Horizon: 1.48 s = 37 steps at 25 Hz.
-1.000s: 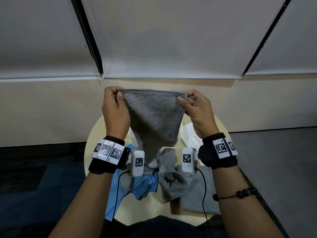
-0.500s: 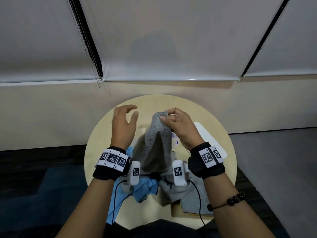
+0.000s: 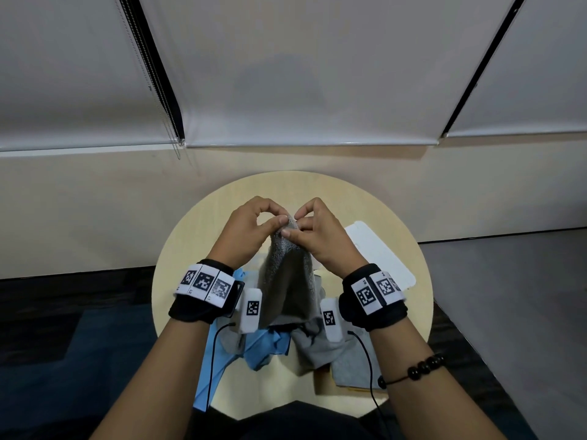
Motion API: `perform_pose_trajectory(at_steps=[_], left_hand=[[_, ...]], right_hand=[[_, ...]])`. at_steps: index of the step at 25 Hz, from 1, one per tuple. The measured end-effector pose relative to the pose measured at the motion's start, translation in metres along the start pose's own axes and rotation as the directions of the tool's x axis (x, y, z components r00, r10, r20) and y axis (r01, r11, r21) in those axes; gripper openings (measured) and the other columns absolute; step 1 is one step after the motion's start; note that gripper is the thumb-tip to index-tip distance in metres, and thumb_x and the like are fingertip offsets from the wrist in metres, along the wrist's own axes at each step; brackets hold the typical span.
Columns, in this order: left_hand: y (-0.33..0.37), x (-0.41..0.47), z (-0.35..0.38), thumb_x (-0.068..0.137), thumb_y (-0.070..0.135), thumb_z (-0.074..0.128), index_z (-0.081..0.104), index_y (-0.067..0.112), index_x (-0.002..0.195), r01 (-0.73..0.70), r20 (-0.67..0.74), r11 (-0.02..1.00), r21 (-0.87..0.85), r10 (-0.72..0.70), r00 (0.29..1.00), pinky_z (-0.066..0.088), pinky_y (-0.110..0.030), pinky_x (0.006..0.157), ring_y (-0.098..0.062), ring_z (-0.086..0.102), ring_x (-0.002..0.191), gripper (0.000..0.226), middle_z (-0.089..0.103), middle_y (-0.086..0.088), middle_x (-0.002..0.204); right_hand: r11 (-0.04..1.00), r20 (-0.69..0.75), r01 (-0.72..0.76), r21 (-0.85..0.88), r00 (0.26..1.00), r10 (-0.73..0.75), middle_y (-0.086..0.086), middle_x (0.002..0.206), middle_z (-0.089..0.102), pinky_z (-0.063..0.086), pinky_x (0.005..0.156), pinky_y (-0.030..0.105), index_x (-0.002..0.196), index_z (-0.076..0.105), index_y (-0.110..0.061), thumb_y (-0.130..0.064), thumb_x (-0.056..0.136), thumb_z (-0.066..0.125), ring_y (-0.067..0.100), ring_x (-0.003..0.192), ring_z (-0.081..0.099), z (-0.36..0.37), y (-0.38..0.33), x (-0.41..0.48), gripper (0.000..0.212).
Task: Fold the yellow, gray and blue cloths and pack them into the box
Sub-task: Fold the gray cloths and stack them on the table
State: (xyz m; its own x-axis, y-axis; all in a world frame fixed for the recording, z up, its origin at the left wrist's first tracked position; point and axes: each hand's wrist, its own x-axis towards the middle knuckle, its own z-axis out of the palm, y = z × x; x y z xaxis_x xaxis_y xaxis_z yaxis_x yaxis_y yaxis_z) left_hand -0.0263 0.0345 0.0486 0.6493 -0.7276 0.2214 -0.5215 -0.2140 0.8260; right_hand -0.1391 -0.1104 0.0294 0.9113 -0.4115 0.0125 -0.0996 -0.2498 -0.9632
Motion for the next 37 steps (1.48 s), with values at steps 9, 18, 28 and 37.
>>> perform_pose_trajectory(at_steps=[9, 18, 28, 37], left_hand=[[0.039, 0.009, -0.055, 0.103, 0.022, 0.051, 0.055, 0.020, 0.104, -0.182, -0.486, 0.972, 0.150, 0.233, 0.842, 0.040, -0.004, 0.078, 0.013, 0.051, 0.088, 0.005, 0.057, 0.012, 0.093], [0.012, 0.022, -0.055, 0.101, 0.024, 0.049, 0.055, 0.016, 0.102, -0.037, -0.554, 0.975, 0.219, 0.156, 0.818, 0.046, -0.023, 0.075, -0.009, 0.055, 0.082, 0.010, 0.061, 0.003, 0.091], [-0.027, 0.018, -0.054, 0.103, 0.026, 0.048, 0.055, 0.017, 0.106, 0.060, -0.526, 0.990, 0.131, 0.018, 0.851, 0.049, -0.030, 0.081, -0.005, 0.057, 0.086, 0.011, 0.061, 0.008, 0.094], [0.049, -0.008, -0.023, 0.099, 0.022, 0.058, 0.061, 0.025, 0.101, -0.306, -0.078, 0.947, -0.096, 0.300, 0.951, 0.046, -0.012, 0.079, -0.001, 0.061, 0.091, 0.005, 0.065, 0.015, 0.096]], right_hand=[[0.811, 0.155, -0.042, -0.584, 0.975, 0.162, 0.007, 0.085, 0.063, 0.043, 0.069, 0.029, 0.083, 0.060, -0.012, -0.002, 0.095, 0.046, 0.024, 0.081, 0.059, -0.007, 0.069, -0.015, 0.021], [0.833, 0.106, -0.252, -0.493, 0.933, 0.345, 0.001, 0.081, 0.054, 0.041, 0.068, 0.031, 0.084, 0.048, -0.023, -0.004, 0.095, 0.045, 0.023, 0.079, 0.052, -0.009, 0.117, -0.024, 0.022], [0.732, -0.228, -0.362, -0.577, 0.932, 0.281, 0.012, 0.098, 0.059, 0.044, 0.072, 0.027, 0.088, 0.074, -0.013, 0.001, 0.091, 0.053, 0.028, 0.092, 0.056, -0.028, 0.122, -0.011, 0.025], [0.825, -0.187, -0.558, 0.085, 0.805, 0.563, 0.024, 0.101, 0.070, 0.061, 0.080, 0.040, 0.111, 0.062, 0.007, -0.014, 0.096, 0.063, 0.034, 0.088, 0.071, -0.014, 0.118, 0.000, 0.026]])
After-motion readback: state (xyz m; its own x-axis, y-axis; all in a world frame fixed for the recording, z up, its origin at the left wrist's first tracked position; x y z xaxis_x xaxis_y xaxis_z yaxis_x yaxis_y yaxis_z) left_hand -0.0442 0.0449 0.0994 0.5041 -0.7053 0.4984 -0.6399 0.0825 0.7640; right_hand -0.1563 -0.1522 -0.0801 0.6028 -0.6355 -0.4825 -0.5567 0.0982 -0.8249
